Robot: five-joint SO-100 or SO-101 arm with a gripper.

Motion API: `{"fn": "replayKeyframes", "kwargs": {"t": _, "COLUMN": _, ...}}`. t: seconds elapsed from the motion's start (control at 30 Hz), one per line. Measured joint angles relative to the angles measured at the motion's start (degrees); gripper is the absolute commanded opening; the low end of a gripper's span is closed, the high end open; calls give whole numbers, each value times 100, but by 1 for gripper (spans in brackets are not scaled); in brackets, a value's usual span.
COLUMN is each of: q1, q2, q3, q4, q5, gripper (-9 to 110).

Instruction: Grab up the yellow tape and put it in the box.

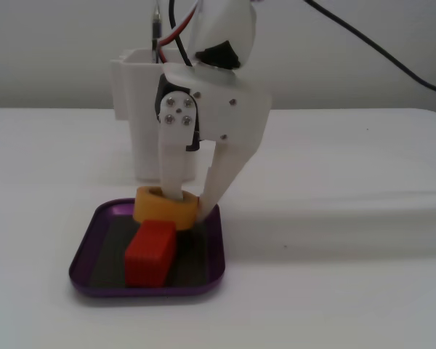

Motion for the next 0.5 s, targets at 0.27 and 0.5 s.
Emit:
{"fn": "replayKeyframes", "kwargs": {"t": 0.27, "q1": 264, "q2": 0, "q3": 0, "q4": 0, "q5": 0, "gripper": 13}}
{"fn": "replayKeyframes", "kwargs": {"t": 0.5, "q1": 448, "q2": -9, "q3": -765, "q4": 896, "q5": 9, "gripper": 16}}
